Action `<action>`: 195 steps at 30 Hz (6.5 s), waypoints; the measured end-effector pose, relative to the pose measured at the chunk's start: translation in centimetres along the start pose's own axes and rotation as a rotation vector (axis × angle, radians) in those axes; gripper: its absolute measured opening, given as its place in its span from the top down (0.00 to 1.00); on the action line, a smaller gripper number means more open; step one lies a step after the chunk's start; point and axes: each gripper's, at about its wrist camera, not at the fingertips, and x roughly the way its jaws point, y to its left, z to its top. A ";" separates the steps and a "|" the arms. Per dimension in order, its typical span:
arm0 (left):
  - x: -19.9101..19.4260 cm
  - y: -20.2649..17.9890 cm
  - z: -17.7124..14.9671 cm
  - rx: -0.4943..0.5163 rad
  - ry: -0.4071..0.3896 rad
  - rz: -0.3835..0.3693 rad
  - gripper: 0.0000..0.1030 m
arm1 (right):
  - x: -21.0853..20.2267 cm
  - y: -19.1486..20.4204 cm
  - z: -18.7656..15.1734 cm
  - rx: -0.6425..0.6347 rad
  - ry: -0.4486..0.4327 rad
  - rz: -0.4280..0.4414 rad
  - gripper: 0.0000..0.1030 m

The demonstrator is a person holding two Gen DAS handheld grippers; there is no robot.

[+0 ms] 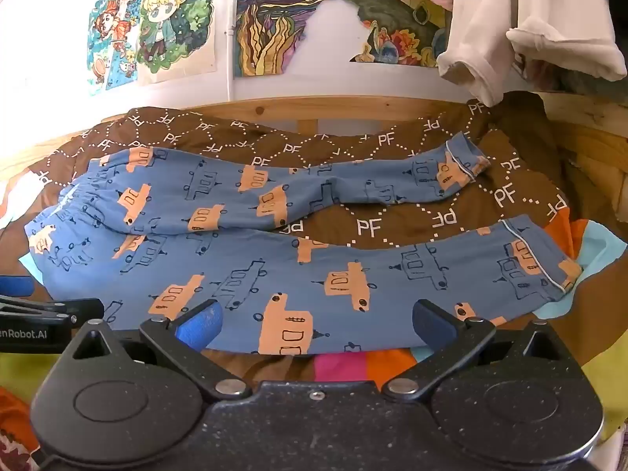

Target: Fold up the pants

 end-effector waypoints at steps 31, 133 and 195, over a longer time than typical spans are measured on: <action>0.0 0.1 -0.5 0.022 0.009 0.005 0.00 | 0.0 0.0 0.0 0.005 0.002 -0.003 0.01; 26.7 9.2 23.1 0.498 0.222 -0.065 0.78 | 42.6 -3.0 24.2 -0.447 0.589 0.727 0.54; 13.4 10.8 21.6 0.448 -0.085 -0.106 0.97 | 19.3 -2.3 21.7 -0.570 0.007 0.494 1.00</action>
